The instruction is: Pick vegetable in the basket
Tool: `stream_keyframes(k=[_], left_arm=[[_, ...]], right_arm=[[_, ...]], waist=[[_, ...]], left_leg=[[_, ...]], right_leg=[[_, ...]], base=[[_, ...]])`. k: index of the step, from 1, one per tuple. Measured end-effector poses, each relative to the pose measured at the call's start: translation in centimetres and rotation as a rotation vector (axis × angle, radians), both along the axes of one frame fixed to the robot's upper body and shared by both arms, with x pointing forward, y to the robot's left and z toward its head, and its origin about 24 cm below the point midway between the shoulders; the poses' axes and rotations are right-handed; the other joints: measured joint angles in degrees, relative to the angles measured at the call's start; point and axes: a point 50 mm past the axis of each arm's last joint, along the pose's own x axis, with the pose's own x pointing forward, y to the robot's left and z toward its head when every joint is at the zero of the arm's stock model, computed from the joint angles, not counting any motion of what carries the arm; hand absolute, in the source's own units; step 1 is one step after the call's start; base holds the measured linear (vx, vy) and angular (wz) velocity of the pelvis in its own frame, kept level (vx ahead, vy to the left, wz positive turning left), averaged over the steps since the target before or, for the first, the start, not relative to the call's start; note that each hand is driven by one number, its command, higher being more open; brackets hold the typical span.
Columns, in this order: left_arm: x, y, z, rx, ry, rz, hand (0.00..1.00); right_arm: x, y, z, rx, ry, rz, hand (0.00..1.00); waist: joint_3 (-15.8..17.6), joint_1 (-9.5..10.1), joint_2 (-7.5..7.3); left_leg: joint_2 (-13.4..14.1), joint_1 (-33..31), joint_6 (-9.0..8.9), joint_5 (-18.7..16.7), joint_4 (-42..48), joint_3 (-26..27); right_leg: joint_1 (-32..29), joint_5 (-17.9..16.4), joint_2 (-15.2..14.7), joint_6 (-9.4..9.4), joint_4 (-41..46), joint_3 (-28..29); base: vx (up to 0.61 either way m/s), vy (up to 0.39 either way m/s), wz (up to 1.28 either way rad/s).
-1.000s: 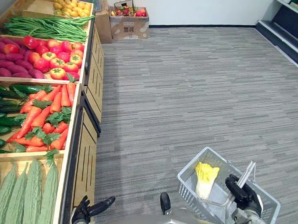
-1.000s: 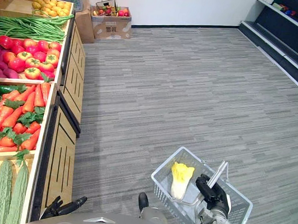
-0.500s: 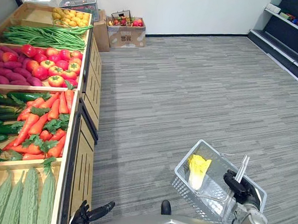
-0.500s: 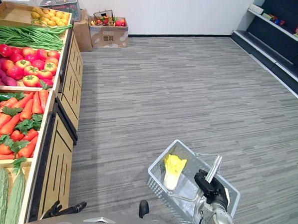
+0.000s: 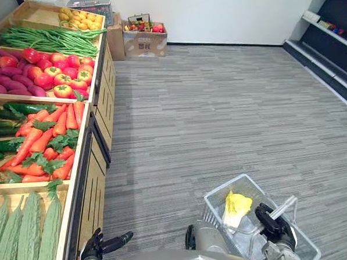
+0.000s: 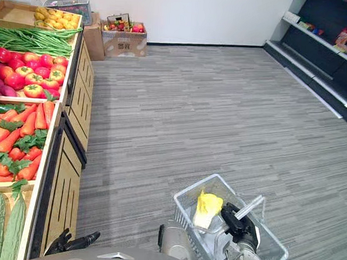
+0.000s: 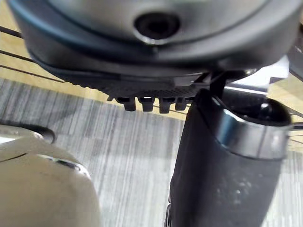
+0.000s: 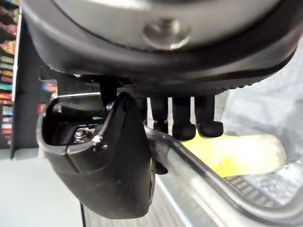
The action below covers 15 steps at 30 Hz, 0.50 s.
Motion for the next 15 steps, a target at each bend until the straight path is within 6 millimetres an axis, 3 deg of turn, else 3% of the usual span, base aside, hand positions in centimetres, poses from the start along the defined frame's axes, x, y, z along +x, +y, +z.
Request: stream_keyframes(k=[1, 2, 3, 4, 6, 8, 9, 12, 13, 14, 15], left_arm=[[0.1, 0.1, 0.0, 0.005, 0.003, -0.001, 1.0], [0.4, -0.3, -0.1, -0.002, 0.001, -0.001, 1.0], [1.3, -0.4, 0.1, -0.01, -0.024, -0.018, 1.0], [2.1, -0.3, 0.3, -0.005, -0.051, -0.02, 1.0], [2.7, -0.2, 0.4, 0.0, -0.065, -0.017, 1.0], [2.9, -0.4, 0.4, -0.003, -0.074, -0.012, 1.0], [2.9, -0.5, 0.4, -0.005, -0.071, -0.011, 1.0], [2.5, -0.9, 0.2, -0.019, -0.063, 0.0, 1.0], [1.9, -0.8, 0.1, -0.023, -0.05, 0.013, 1.0], [1.0, -0.8, -0.1, -0.03, -0.034, 0.032, 1.0], [0.7, -0.9, -0.1, -0.036, -0.027, 0.044, 1.0]], right_arm=[[0.1, -0.5, 0.2, -0.016, 0.0, 0.0, 0.0], [0.3, -1.1, 0.5, -0.035, -0.001, 0.005, 0.0], [1.0, -1.5, 0.8, -0.049, -0.018, 0.01, 0.0], [1.6, -1.5, 1.0, -0.051, -0.033, 0.014, 0.0], [2.4, -1.3, 1.2, -0.046, -0.054, 0.023, 0.0], [2.8, -0.9, 1.1, -0.033, -0.059, 0.039, 0.0], [2.7, -0.8, 0.9, -0.027, -0.053, 0.043, 0.0], [1.6, -0.7, 0.5, -0.012, -0.031, 0.04, 0.0], [1.0, -0.7, 0.3, -0.001, -0.023, 0.029, 0.0], [0.7, -0.8, 0.3, 0.001, -0.018, 0.019, 0.0], [0.6, -0.9, 0.3, 0.003, -0.018, 0.008, 0.0]], waist=[[0.24, -0.61, 0.54], [0.5, -0.55, 2.24], [0.92, -0.51, 3.31], [1.25, -0.83, 2.79], [1.02, -0.86, 3.07], [-0.14, -2.11, 3.36], [-0.75, -2.2, 3.25], [-1.87, -1.99, 3.02], [-1.89, -1.87, 2.6], [-1.84, -1.58, 2.12], [-1.87, -1.36, 2.09]], left_leg=[[1.42, 1.26, -1.86, 0.55, -2.32, -0.4], [2.82, 1.79, -2.4, 1.01, -3.86, -0.32], [2.81, 1.82, -3.33, 3.67, -5.91, -0.63], [2.83, 2.26, -4.49, 5.36, -7.4, -0.93], [3.88, 3.12, -5.41, 6.11, -7.56, -1.41], [6.06, 2.09, -6.16, 6.72, -3.44, -3.71], [6.54, 0.9, -6.12, 7.21, -1.19, -4.36], [9.52, -7.34, -2.24, 14.59, 16.33, -7.0], [11.03, -10.48, -0.8, 21.08, 23.65, -6.87], [12.91, -14.05, -0.3, 24.32, 32.26, -6.37], [13.84, -15.76, 0.29, 22.63, 36.76, -5.79]], right_leg=[[1.16, 7.02, 0.59, 0.94, -3.69, -1.92], [1.32, 6.48, 1.97, 0.4, -3.61, -2.76], [-0.9, 4.03, 2.04, -1.26, 0.11, -3.26], [-3.81, 0.86, 1.74, -2.23, 5.77, -3.27], [-5.41, -3.22, 2.05, -3.02, 10.77, -3.71], [-4.7, -8.46, 2.99, -3.61, 13.35, -5.92], [-4.38, -9.09, 3.21, -4.02, 13.3, -6.39], [1.59, -10.09, 5.57, -5.33, 8.08, -8.67], [5.1, -10.27, 6.79, -5.8, 5.15, -8.81], [8.55, -10.11, 8.21, -7.03, 2.25, -8.49], [10.25, -9.74, 8.86, -7.75, 0.99, -8.28]], base=[[0.29, -0.222, 0.12], [0.31, -0.205, 0.11], [0.31, -0.255, 0.04], [0.3, -0.274, 0.05], [0.22, -0.252, 0.05], [0.31, -0.329, 0.26], [0.35, -0.349, 0.22], [0.33, -0.273, 0.2], [0.34, -0.25, 0.09], [0.35, -0.239, 0.0], [0.35, -0.197, -0.18]])
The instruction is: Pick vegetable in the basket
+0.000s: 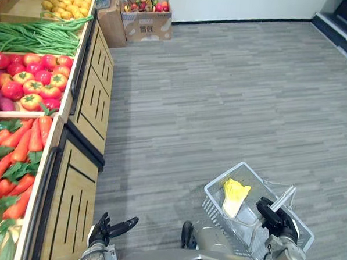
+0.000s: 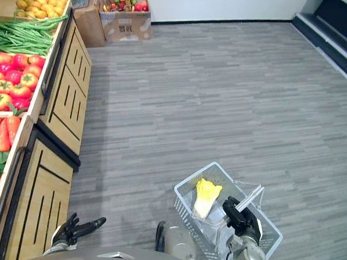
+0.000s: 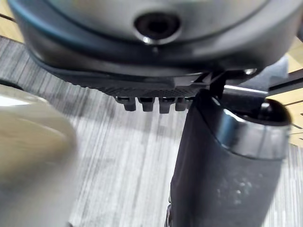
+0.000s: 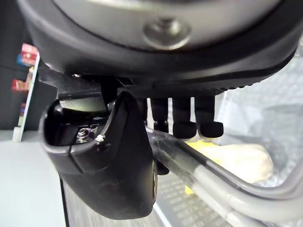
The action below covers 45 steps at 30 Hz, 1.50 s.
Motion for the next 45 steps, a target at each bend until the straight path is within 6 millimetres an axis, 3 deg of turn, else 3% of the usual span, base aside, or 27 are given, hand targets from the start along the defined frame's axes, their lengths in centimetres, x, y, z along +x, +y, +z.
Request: stream_keyframes(k=[1, 3, 6, 7, 8, 9, 11, 12, 15, 17, 20, 25, 30, 35, 36, 37, 38, 39, 40, 42, 43, 44, 45], left_arm=[[-0.3, 0.0, -0.1, -0.005, 0.009, 0.013, 1.0], [-0.7, 0.4, 0.0, -0.001, 0.011, 0.029, 1.0], [-0.5, 0.6, 0.1, 0.001, -0.007, 0.053, 1.0], [-0.3, 0.6, 0.2, 0.002, -0.015, 0.062, 1.0], [-0.3, 0.6, 0.2, 0.001, -0.017, 0.063, 1.0], [-0.3, 0.4, 0.2, -0.003, -0.018, 0.066, 1.0], [-0.5, 0.1, 0.1, -0.009, -0.01, 0.077, 1.0], [-0.8, 0.5, 0.1, 0.0, -0.002, 0.084, 1.0], [-0.4, 1.1, 0.3, 0.018, -0.009, 0.075, 1.0], [-0.6, 1.1, 0.2, 0.019, -0.003, 0.076, 1.0], [-0.7, 1.1, 0.2, 0.016, 0.002, 0.076, 1.0], [-1.2, 0.9, 0.0, 0.009, 0.021, 0.078, 1.0], [-1.3, 0.6, -0.1, 0.004, 0.028, 0.063, 1.0], [-1.4, 0.1, -0.2, -0.008, 0.031, 0.057, 1.0], [-1.6, 0.1, -0.2, -0.01, 0.036, 0.057, 1.0], [-1.8, 0.1, -0.3, -0.01, 0.04, 0.057, 1.0], [-1.9, 0.1, -0.3, -0.01, 0.041, 0.059, 1.0], [-1.7, 0.6, -0.1, 0.002, 0.037, 0.056, 1.0], [-1.7, 0.9, 0.0, 0.013, 0.032, 0.046, 1.0], [-2.3, 1.2, 0.0, 0.021, 0.054, 0.048, 1.0], [-2.3, 1.3, 0.0, 0.024, 0.053, 0.048, 1.0], [-2.5, 1.4, 0.0, 0.027, 0.058, 0.052, 1.0], [-2.6, 1.4, 0.0, 0.028, 0.059, 0.052, 1.0]], right_arm=[[-0.1, 0.0, 0.0, 0.004, 0.001, -0.009, 0.0], [-0.2, 0.0, -0.1, 0.002, 0.004, -0.014, 0.0], [0.2, -0.3, 0.2, -0.008, -0.007, -0.019, 0.0], [0.6, -0.2, 0.3, -0.007, -0.016, -0.017, 0.0], [0.8, -0.3, 0.3, -0.007, -0.023, -0.018, 0.0], [1.2, -0.4, 0.5, -0.01, -0.037, -0.02, 0.0], [1.1, -0.6, 0.6, -0.017, -0.038, -0.031, 0.0], [0.4, -0.3, 0.2, -0.005, -0.014, -0.043, 0.0], [0.2, -0.3, 0.1, -0.006, -0.012, -0.046, 0.0], [0.4, -0.2, 0.1, -0.007, -0.013, -0.036, 0.0], [1.1, 0.1, 0.2, -0.002, -0.027, -0.01, 0.0], [1.3, 1.0, -0.2, 0.011, -0.01, 0.034, 0.0], [0.9, 1.9, -0.9, 0.019, 0.041, 0.078, 0.0], [0.7, 1.9, -1.0, 0.011, 0.051, 0.087, 0.0], [0.5, 1.9, -1.1, 0.011, 0.056, 0.085, 0.0], [0.2, 1.8, -1.1, 0.011, 0.064, 0.08, 0.0], [-0.1, 1.8, -1.2, 0.011, 0.07, 0.077, 0.0], [-0.4, 1.9, -1.3, 0.015, 0.074, 0.071, 0.0], [-0.5, 1.8, -1.1, 0.008, 0.069, 0.073, 0.0], [-0.9, 2.3, -1.4, 0.026, 0.081, 0.065, 0.0], [-1.2, 2.6, -1.5, 0.035, 0.086, 0.066, 0.0], [-1.3, 2.8, -1.6, 0.043, 0.086, 0.066, 0.0], [-1.2, 2.8, -1.6, 0.043, 0.085, 0.068, 0.0]], waist=[[0.04, 0.6, -0.4], [0.44, 1.27, -1.85], [0.88, 2.86, -3.17], [0.99, 3.11, -3.45], [0.99, 3.13, -3.4], [0.98, 3.53, -3.37], [0.64, 3.9, -2.43], [-0.28, 3.68, -3.15], [-0.01, 3.31, -4.66], [-0.02, 3.84, -4.63], [-0.51, 4.41, -4.16], [-1.58, 5.47, -3.55], [-1.8, 5.45, -3.98], [-2.02, 5.58, -3.64], [-2.02, 5.56, -3.63], [-2.02, 5.49, -3.71], [-2.09, 5.53, -4.0], [-2.14, 5.17, -5.42], [-1.72, 5.2, -4.66], [-1.02, 5.42, -5.16], [-0.92, 5.39, -4.73], [-0.86, 5.46, -4.37], [-0.9, 5.57, -4.28]], left_leg=[[0.76, -2.75, 0.33, -3.7, 6.56, 1.97], [0.22, -6.31, 0.77, -7.91, 9.29, 4.82], [-4.91, -11.11, 0.57, -13.53, 0.46, 8.2], [-7.72, -12.0, -0.2, -14.35, -7.88, 9.6], [-9.15, -12.47, -0.33, -14.23, -12.45, 9.58], [-12.28, -12.65, -0.52, -11.98, -23.96, 8.63], [-13.27, -12.34, -0.34, -4.88, -30.82, 6.82], [-15.23, -11.24, 1.52, -1.32, -31.73, 7.24], [-17.59, -10.19, 3.36, -1.78, -32.52, 8.64], [-18.15, -7.5, 4.28, -2.45, -33.69, 10.15], [-18.79, -4.4, 4.27, -2.7, -36.55, 11.63], [-19.36, -2.7, 4.5, -1.9, -40.69, 14.42], [-21.01, -1.35, 5.22, -0.06, -45.11, 15.13], [-22.65, -0.83, 5.63, -0.3, -46.94, 13.08], [-23.24, -0.19, 5.66, -0.31, -47.61, 11.94], [-24.03, 0.62, 5.65, -0.32, -48.65, 10.66], [-24.73, 1.67, 5.53, -0.35, -50.29, 10.4], [-26.24, 3.03, 7.26, -1.1, -48.9, 10.59], [-24.91, 2.25, 7.38, -5.06, -43.34, 9.68], [-26.01, 2.91, 8.75, -6.77, -41.3, 7.7], [-25.94, 3.4, 9.38, -7.25, -41.09, 6.42], [-25.94, 3.64, 9.65, -7.42, -40.97, 4.94], [-25.93, 3.64, 9.75, -7.49, -40.82, 4.3]], right_leg=[[3.6, 0.33, 0.85, -0.63, -2.73, 0.41], [8.85, 0.67, 0.94, -1.21, -6.32, 1.12], [14.93, 0.73, -0.15, -1.29, -10.27, 2.93], [16.05, 0.7, -1.14, -1.23, -10.6, 3.55], [16.27, 0.66, -1.54, -1.16, -10.8, 3.85], [17.58, -0.21, -2.68, 0.37, -11.95, 5.04], [18.76, -1.43, -2.74, 2.5, -12.64, 5.87], [19.78, -2.54, -4.59, 4.26, -12.55, 6.65], [20.43, -2.41, -7.15, 5.92, -12.39, 6.78], [21.27, -0.89, -8.14, 8.24, -12.19, 8.7], [21.96, 0.74, -8.85, 9.07, -12.05, 10.72], [19.76, 1.51, -9.7, 10.21, -11.25, 13.17], [18.47, 1.57, -10.6, 10.19, -9.93, 14.15], [15.56, 1.73, -11.29, 10.48, -2.01, 12.53], [13.93, 2.22, -11.56, 11.34, 2.76, 12.0], [12.16, 3.55, -11.68, 12.03, 8.02, 11.12], [10.96, 4.58, -12.39, 11.0, 10.43, 11.08], [8.8, 5.86, -14.58, 10.07, 15.08, 10.76], [7.66, 6.96, -13.72, 10.22, 19.39, 10.12], [5.69, 12.71, -14.52, 9.95, 25.82, 10.69], [4.45, 11.83, -13.97, 9.0, 28.51, 10.82], [2.75, 7.04, -13.58, 7.93, 29.84, 10.54], [2.09, 5.25, -13.18, 8.76, 29.65, 10.39]], base=[[0.33, -0.147, -0.2], [0.34, -0.112, -0.13], [0.28, -0.001, -0.23], [0.23, 0.098, -0.23], [0.21, 0.125, -0.47], [0.26, 0.175, -0.52], [0.29, 0.212, -0.41], [0.33, 0.238, -0.1], [0.27, 0.173, -0.01], [0.23, 0.174, -0.2], [0.1, 0.11, -0.27], [-0.01, 0.064, -0.33], [-0.04, 0.063, -0.07], [-0.04, 0.066, 0.24], [-0.01, 0.066, 0.54], [0.0, 0.073, 0.6], [0.07, 0.107, 0.69], [0.22, 0.071, 0.65], [0.3, 0.062, 0.73], [0.21, 0.047, 0.53], [0.12, 0.093, 0.52], [0.12, 0.086, 0.53], [0.09, 0.071, 0.61]])
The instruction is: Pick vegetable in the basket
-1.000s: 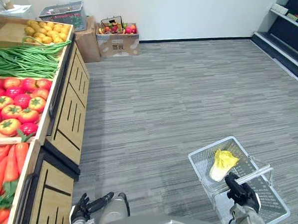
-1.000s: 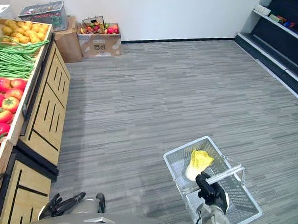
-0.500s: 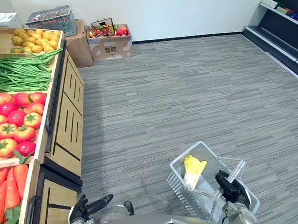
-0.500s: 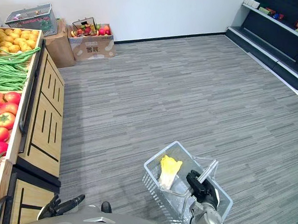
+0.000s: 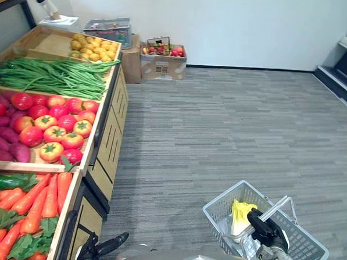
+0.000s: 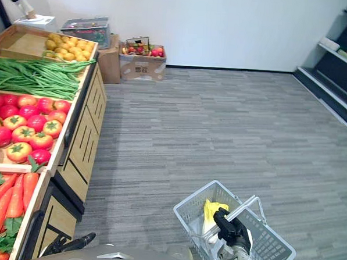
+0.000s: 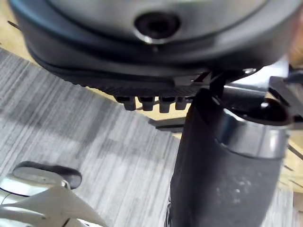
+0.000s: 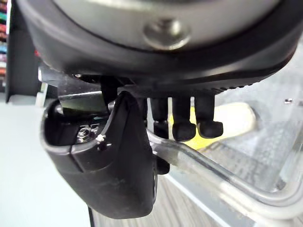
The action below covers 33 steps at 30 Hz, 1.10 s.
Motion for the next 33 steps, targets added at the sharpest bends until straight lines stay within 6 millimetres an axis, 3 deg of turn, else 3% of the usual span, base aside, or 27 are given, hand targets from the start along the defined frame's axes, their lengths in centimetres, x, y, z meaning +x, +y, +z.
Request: stream_keyframes(k=[2, 3, 5, 7, 8, 9, 10, 12, 13, 15, 17, 18, 20, 21, 23, 25, 28, 30, 32, 33], left_arm=[[-0.3, 0.0, 0.0, -0.001, 0.005, -0.002, 1.0], [-0.3, 0.0, 0.0, 0.0, 0.007, -0.006, 1.0], [0.2, 0.1, 0.0, 0.008, 0.002, -0.031, 1.0], [0.6, 0.0, 0.1, 0.006, -0.009, -0.027, 1.0], [1.1, 0.1, 0.1, 0.007, -0.024, -0.016, 1.0], [1.4, 0.1, 0.2, 0.007, -0.032, -0.016, 1.0], [2.1, -0.2, 0.2, 0.001, -0.051, -0.016, 1.0], [2.4, -0.2, 0.3, 0.002, -0.063, -0.002, 1.0], [2.7, -1.1, 0.1, -0.019, -0.071, 0.006, 1.0], [3.5, -2.1, 0.1, -0.044, -0.096, 0.006, 1.0], [4.7, -2.9, 0.2, -0.063, -0.128, 0.001, 1.0], [5.0, -3.4, 0.2, -0.074, -0.135, -0.018, 1.0], [5.1, -3.0, 0.3, -0.064, -0.138, -0.026, 1.0], [5.2, -2.7, 0.4, -0.054, -0.139, -0.037, 1.0], [5.0, -2.4, 0.4, -0.049, -0.131, -0.044, 1.0], [5.0, -1.9, 0.5, -0.039, -0.127, -0.049, 1.0], [4.8, -0.8, 0.7, -0.008, -0.116, -0.069, 1.0], [5.0, -0.2, 0.9, 0.007, -0.12, -0.072, 1.0], [4.5, 0.2, 0.8, 0.013, -0.099, -0.061, 1.0], [4.4, 0.1, 0.7, 0.01, -0.095, -0.062, 1.0]], right_arm=[[0.0, -0.1, 0.1, -0.003, -0.004, -0.002, 0.0], [0.1, -0.1, 0.1, -0.004, -0.006, -0.001, 0.0], [0.3, -0.2, 0.3, -0.007, -0.02, 0.003, 0.0], [0.2, -0.1, 0.5, -0.006, -0.022, 0.009, 0.0], [0.0, 0.0, 0.9, -0.015, -0.031, 0.022, 0.0], [0.0, 0.0, 1.1, -0.02, -0.038, 0.029, 0.0], [0.0, 0.1, 1.6, -0.031, -0.059, 0.043, 0.0], [0.6, 0.1, 2.6, -0.046, -0.107, 0.069, 0.0], [1.3, -0.3, 3.1, -0.064, -0.136, 0.074, 0.0], [2.4, -0.3, 3.6, -0.071, -0.171, 0.076, 0.0], [3.1, -0.2, 3.8, -0.07, -0.192, 0.08, 0.0], [3.6, -0.1, 4.0, -0.067, -0.207, 0.084, 0.0], [4.1, 0.0, 3.6, -0.059, -0.212, 0.08, 0.0], [4.1, 0.1, 3.2, -0.046, -0.199, 0.066, 0.0], [3.3, 0.2, 2.0, -0.017, -0.15, 0.015, 0.0], [2.6, 0.5, 1.4, -0.001, -0.117, 0.002, 0.0], [1.7, 0.8, 0.9, 0.015, -0.089, -0.008, 0.0], [1.3, 0.8, 0.7, 0.017, -0.077, -0.01, 0.0], [0.7, 1.0, 0.4, 0.029, -0.067, -0.039, 0.0], [0.6, 0.9, 0.4, 0.027, -0.064, -0.045, 0.0]], waist=[[0.25, -0.19, 0.08], [0.23, -0.17, 0.0], [0.24, -0.37, 0.02], [0.29, -0.63, 0.11], [0.04, -1.21, -0.35], [-0.17, -1.51, -0.8], [-0.74, -1.48, -1.77], [-1.73, -1.05, -3.06], [-2.24, -0.74, -0.51], [-2.67, -0.3, 1.32], [-2.6, -0.35, 1.69], [-2.59, -0.52, 1.31], [-2.67, -0.67, 0.18], [-2.39, -1.64, -0.4], [-2.24, -2.84, -0.73], [-2.05, -2.86, -1.32], [-2.11, -3.14, -1.71], [-2.2, -3.11, -1.85], [-2.09, -3.4, -2.56], [-2.09, -3.43, -2.58]], left_leg=[[-0.01, -0.3, 0.03, -0.29, 0.16, -2.81], [0.0, -0.44, -0.28, -0.21, 0.21, -3.53], [-0.1, -1.22, -0.53, -0.52, 0.48, -7.36], [-0.6, -1.26, -0.78, -0.83, 0.59, -10.77], [-2.16, -1.57, -1.22, -1.59, 1.49, -14.73], [-3.04, -1.54, -1.27, -2.0, 2.01, -16.44], [-4.98, -1.5, -1.55, -3.13, 3.32, -19.39], [-7.21, -2.58, -2.08, -6.7, 7.98, -22.34], [-5.42, -4.61, -3.14, -9.22, 11.55, -24.16], [-2.79, -6.0, -3.51, -9.54, 11.88, -24.25], [-0.71, -6.46, -4.86, -8.83, 11.12, -24.31], [0.7, -6.21, -5.51, -8.44, 10.44, -24.01], [1.0, -6.26, -6.78, -7.66, 9.72, -23.77], [2.2, -6.64, -6.69, -7.81, 9.16, -20.99], [6.47, -7.81, -8.54, -6.97, 9.62, -12.31], [5.53, -8.03, -9.35, -5.74, 9.83, -10.47], [2.66, -8.24, -9.23, -3.82, 9.06, -10.93], [2.24, -8.38, -8.77, -3.02, 7.02, -10.54], [7.6, -8.42, -9.08, -4.28, 6.46, 2.2], [8.39, -8.41, -8.79, -4.1, 6.59, 4.78]], right_leg=[[-2.48, -4.38, 2.08, 1.1, -8.15, 1.02], [-2.75, -4.47, 2.76, 1.05, -11.68, 1.84], [-4.48, -3.57, 6.77, 2.47, -25.76, 9.62], [-5.42, -2.54, 8.92, 3.8, -30.96, 15.51], [-5.44, -1.65, 9.2, 5.09, -33.18, 19.99], [-5.51, -1.43, 8.54, 5.46, -33.13, 20.82], [-5.42, -0.98, 6.9, 5.8, -33.16, 20.29], [-5.01, 0.64, 4.88, 4.37, -32.21, 18.16], [-4.98, -0.03, 6.07, 3.27, -31.06, 14.32], [-4.89, -0.89, 6.29, 1.87, -30.83, 10.22], [-4.34, -1.71, 6.19, 0.55, -29.92, 6.71], [-2.82, -2.78, 6.16, -0.7, -29.29, 3.86], [-2.01, -3.91, 5.19, -0.97, -28.97, 1.59], [-1.21, -4.22, 4.35, -1.03, -29.05, -0.55], [0.05, -4.48, 2.96, -1.2, -28.85, -4.54], [1.2, -5.76, 0.82, -0.42, -28.14, -6.35], [3.98, -6.71, -2.04, 0.65, -29.87, -9.66], [5.43, -6.53, -3.62, 0.96, -31.58, -12.62], [7.59, -6.13, -5.15, 1.54, -32.36, -17.11], [8.1, -6.12, -5.86, 1.56, -32.3, -18.38]], base=[[0.1, 0.054, 0.6], [0.14, 0.025, 0.63], [0.13, -0.014, 0.78], [0.17, -0.099, 1.09], [0.23, -0.178, 1.47], [0.27, -0.249, 1.73], [0.22, -0.209, 1.24], [0.29, -0.267, 1.24], [0.26, -0.239, 1.07], [0.2, -0.222, 1.1], [0.13, -0.257, 1.33], [0.09, -0.233, 1.23], [0.04, -0.154, 0.99], [-0.03, -0.068, 0.96], [-0.04, -0.043, 1.0], [-0.02, 0.024, 0.73], [-0.02, 0.049, 0.7], [-0.05, 0.063, 0.78], [-0.05, 0.006, 0.96], [0.0, 0.036, 1.02]])
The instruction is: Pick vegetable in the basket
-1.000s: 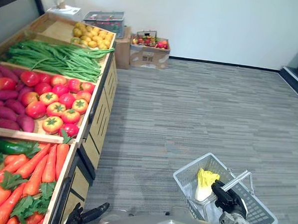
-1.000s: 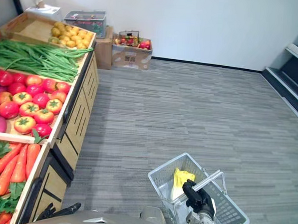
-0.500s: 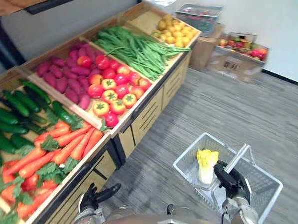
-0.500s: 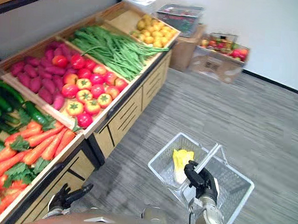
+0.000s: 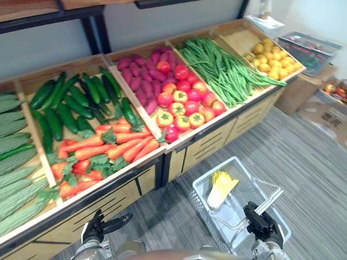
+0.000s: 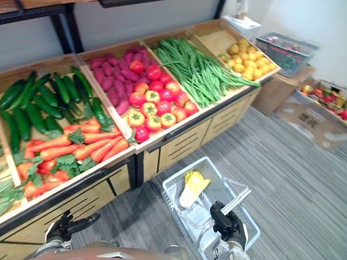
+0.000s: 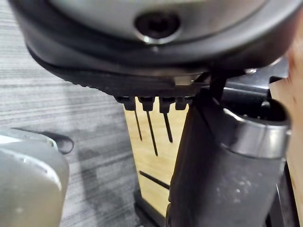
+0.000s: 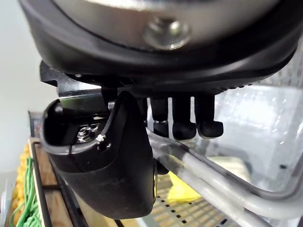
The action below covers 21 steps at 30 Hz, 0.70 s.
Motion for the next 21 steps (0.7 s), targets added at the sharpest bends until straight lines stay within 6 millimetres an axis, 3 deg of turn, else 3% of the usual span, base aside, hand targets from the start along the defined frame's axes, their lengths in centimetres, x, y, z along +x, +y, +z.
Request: stream_keyframes(k=[4, 6, 8, 12, 16, 21], left_arm=[[-0.2, -0.3, -0.2, -0.012, 0.022, -0.006, 1.0], [-0.4, 0.2, -0.1, 0.002, 0.028, -0.004, 1.0], [-1.0, 0.9, 0.0, 0.025, 0.044, 0.015, 1.0], [-2.5, 2.2, 0.1, 0.047, 0.061, 0.121, 1.0], [-2.9, 3.8, 0.6, 0.058, 0.008, 0.358, 1.0], [-2.0, 7.2, 2.9, 0.145, -0.153, 0.675, 1.0]], right_arm=[[-1.3, -0.5, -0.7, 0.003, 0.052, -0.046, 0.0], [-1.5, -0.2, -0.9, 0.016, 0.067, -0.046, 0.0], [-1.3, 0.3, -1.1, 0.036, 0.061, -0.043, 0.0], [-0.5, 0.4, -0.9, 0.034, 0.045, -0.039, 0.0], [-0.9, 0.6, -1.2, 0.039, 0.066, -0.036, 0.0], [-1.8, 1.0, -1.6, 0.04, 0.102, -0.025, 0.0]], waist=[[0.0, -0.12, 0.1], [0.09, 0.21, 0.11], [0.25, 0.34, -0.17], [0.23, 0.52, -0.09], [0.25, 0.41, -0.05], [1.13, 0.42, -0.3]], left_leg=[[5.5, -0.38, 1.34, 2.04, 2.95, 16.33], [2.55, -1.38, 1.51, 3.46, 2.58, 14.14], [1.34, -1.88, 1.93, 3.52, 2.54, 13.38], [1.56, -1.79, 1.79, 4.02, 1.97, 13.08], [1.51, -0.09, 0.66, 8.87, -5.02, 12.76], [0.15, 3.41, 0.41, 15.38, -15.56, 12.26]], right_leg=[[2.99, 0.09, -2.9, 0.3, -0.12, -6.59], [3.43, 0.4, -4.26, 0.47, -1.19, -5.71], [4.47, 0.41, -3.93, 0.45, -4.2, -3.68], [6.54, 2.64, -2.33, 2.24, -9.12, -2.62], [6.48, 5.64, -0.04, 2.34, -12.16, -3.0], [6.31, 5.81, 0.4, 2.18, -12.72, -3.28]], base=[[0.04, 0.11, 1.02], [0.07, 0.194, 0.86], [0.05, 0.145, 0.36], [0.01, 0.02, 0.03], [-0.05, -0.022, -0.03], [-0.07, -0.017, 0.06]])
